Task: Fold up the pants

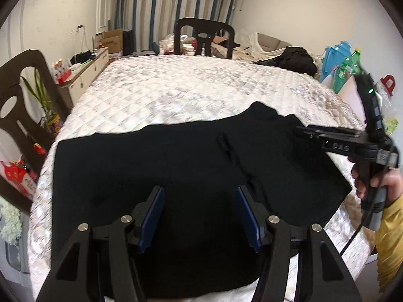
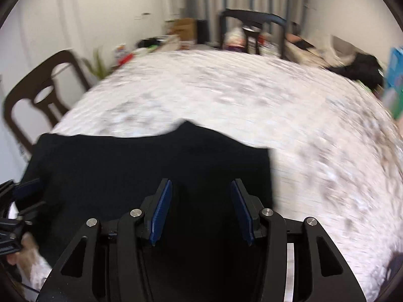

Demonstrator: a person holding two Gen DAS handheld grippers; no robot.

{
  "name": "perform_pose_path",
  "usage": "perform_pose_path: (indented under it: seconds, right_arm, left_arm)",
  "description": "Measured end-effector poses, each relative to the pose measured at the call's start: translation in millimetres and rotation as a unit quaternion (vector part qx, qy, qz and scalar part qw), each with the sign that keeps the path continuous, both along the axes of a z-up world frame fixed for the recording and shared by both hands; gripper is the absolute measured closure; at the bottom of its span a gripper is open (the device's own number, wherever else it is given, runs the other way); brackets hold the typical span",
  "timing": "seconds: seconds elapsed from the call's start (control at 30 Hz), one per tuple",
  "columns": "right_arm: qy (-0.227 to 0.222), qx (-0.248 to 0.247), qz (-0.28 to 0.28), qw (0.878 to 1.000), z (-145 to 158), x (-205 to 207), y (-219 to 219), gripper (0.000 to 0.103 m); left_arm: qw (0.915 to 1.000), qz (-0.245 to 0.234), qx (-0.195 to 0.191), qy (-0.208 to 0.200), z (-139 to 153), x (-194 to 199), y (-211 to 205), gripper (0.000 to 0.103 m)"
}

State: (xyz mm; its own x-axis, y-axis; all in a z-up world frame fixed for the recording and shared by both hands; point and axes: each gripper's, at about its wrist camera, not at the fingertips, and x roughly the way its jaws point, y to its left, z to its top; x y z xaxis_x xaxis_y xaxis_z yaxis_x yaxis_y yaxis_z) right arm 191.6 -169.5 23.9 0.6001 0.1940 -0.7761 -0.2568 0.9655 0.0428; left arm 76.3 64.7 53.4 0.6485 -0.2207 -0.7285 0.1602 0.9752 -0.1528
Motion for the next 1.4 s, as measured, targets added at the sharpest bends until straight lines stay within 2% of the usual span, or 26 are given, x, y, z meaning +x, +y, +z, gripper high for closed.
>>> perform_pose_path:
  seconds: [0.1,0.2,0.4,0.57,0.73,0.87,1.0,1.07,1.13,1.2,1.27,1.4]
  right_arm:
    - [0.015,-0.022,-0.021,0.999,-12.4,18.6,-15.5,0.054]
    - [0.032,0.021,-0.023,0.999,-15.2,30.7,-22.1,0.053]
    - [0.047,0.044,-0.028,0.998,-14.3,52.2,-24.8,0.053]
    - [0.034,0.026,-0.035,0.999,-16.7,65.0,-18.1,0.053]
    - [0.032,0.030,-0.046,0.998,-11.4,62.1,-24.7,0.053]
    - [0.004,0.022,-0.016,1.000,-3.9,42.1,-24.3,0.053]
    - [-0.012,0.007,0.024,1.000,0.8,38.8,-5.7,0.053]
    - [-0.007,0.007,0.041,0.999,1.4,44.5,4.2,0.064]
    - [-0.017,0.004,0.043,0.999,4.9,46.1,11.1,0.064]
    - [-0.014,0.028,0.064,0.997,7.6,46.6,16.2,0.069]
    - [-0.028,0.012,0.078,0.996,9.3,42.7,25.7,0.069]
    - [0.032,0.024,0.113,0.993,-6.7,55.4,37.1,0.077]
  left_arm:
    - [0.9997,-0.014,-0.018,0.001,2.5,9.7,-11.7,0.042]
    - [0.9994,-0.024,-0.025,0.000,6.4,16.9,-22.2,0.042]
    - [0.9984,-0.044,-0.035,0.002,10.4,37.6,-45.0,0.042]
    - [0.9982,-0.052,-0.028,0.011,3.9,47.5,-59.2,0.042]
    - [0.9977,-0.051,-0.034,0.029,-2.8,48.4,-58.9,0.042]
    - [0.9976,-0.052,-0.026,0.037,-8.4,49.2,-58.9,0.042]
    - [0.9974,-0.045,-0.033,0.046,-14.8,51.1,-55.9,0.042]
    - [0.9975,-0.043,-0.034,0.045,-14.5,50.7,-55.0,0.042]
    - [0.9975,-0.043,-0.033,0.045,-14.3,50.9,-55.4,0.042]
    - [0.9976,-0.042,-0.032,0.045,-15.3,52.1,-56.2,0.042]
    - [0.9977,-0.042,-0.028,0.044,-15.5,52.0,-57.5,0.042]
    - [0.9978,-0.043,-0.026,0.043,-15.8,53.3,-58.3,0.041]
